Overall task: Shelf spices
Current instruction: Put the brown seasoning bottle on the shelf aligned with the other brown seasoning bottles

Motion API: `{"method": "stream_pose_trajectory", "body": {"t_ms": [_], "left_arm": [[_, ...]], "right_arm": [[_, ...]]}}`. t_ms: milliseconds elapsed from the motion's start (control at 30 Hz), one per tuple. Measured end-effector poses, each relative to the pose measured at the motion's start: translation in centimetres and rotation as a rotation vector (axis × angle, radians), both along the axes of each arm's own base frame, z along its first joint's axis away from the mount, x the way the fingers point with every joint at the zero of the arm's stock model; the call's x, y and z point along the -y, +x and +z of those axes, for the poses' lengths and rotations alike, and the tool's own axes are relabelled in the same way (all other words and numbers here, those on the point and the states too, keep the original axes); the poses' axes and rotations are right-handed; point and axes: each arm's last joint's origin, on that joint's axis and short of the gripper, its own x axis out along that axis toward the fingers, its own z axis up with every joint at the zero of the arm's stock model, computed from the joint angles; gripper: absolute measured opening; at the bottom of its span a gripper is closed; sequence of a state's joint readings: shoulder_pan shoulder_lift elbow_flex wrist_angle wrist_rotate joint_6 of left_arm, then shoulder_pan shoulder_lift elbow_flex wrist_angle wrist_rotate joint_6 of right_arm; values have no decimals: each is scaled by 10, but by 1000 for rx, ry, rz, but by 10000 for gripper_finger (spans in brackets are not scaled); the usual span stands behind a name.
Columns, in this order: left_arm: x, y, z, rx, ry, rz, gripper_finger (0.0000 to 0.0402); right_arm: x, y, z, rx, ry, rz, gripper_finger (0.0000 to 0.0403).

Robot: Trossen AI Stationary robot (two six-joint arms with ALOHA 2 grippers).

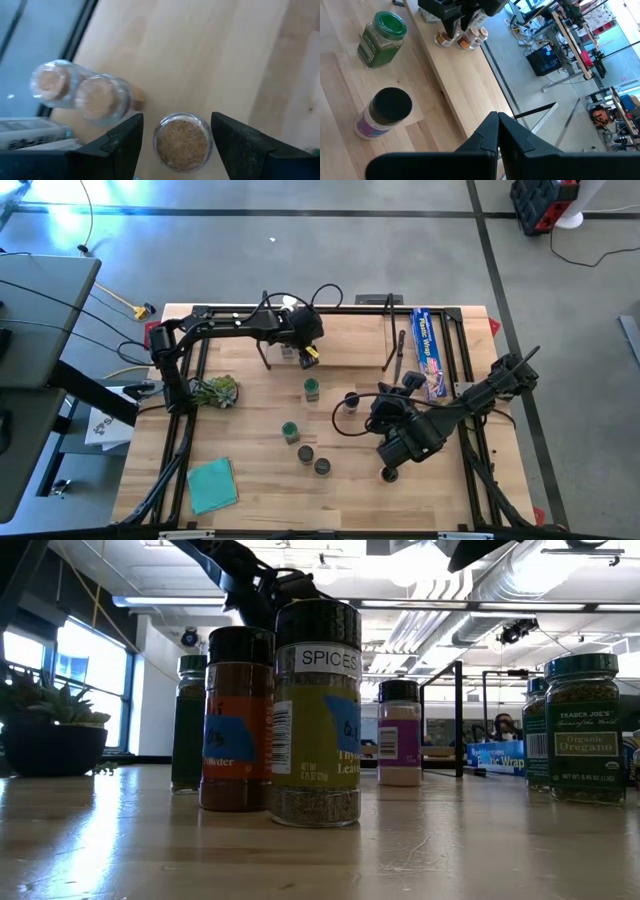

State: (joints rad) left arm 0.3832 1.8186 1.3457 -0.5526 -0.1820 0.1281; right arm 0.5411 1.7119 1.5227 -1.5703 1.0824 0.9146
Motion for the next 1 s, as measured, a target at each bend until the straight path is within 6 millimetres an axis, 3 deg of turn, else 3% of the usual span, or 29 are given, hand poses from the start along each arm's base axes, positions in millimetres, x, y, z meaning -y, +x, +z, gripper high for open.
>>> {"method": "stream_pose_trajectory", "body": {"t_ms": [367,600,1000], "left_arm": [[6,7,8,33,87,-60,230],[24,2,35,102,115,-90,222],[7,-7,39,41,-8,-18,85]], "right_arm": [[0,0,0,1,1,-1,4],[2,1,0,3,-2,-6,4],[10,5,0,-5,-12,-27,4]]}}
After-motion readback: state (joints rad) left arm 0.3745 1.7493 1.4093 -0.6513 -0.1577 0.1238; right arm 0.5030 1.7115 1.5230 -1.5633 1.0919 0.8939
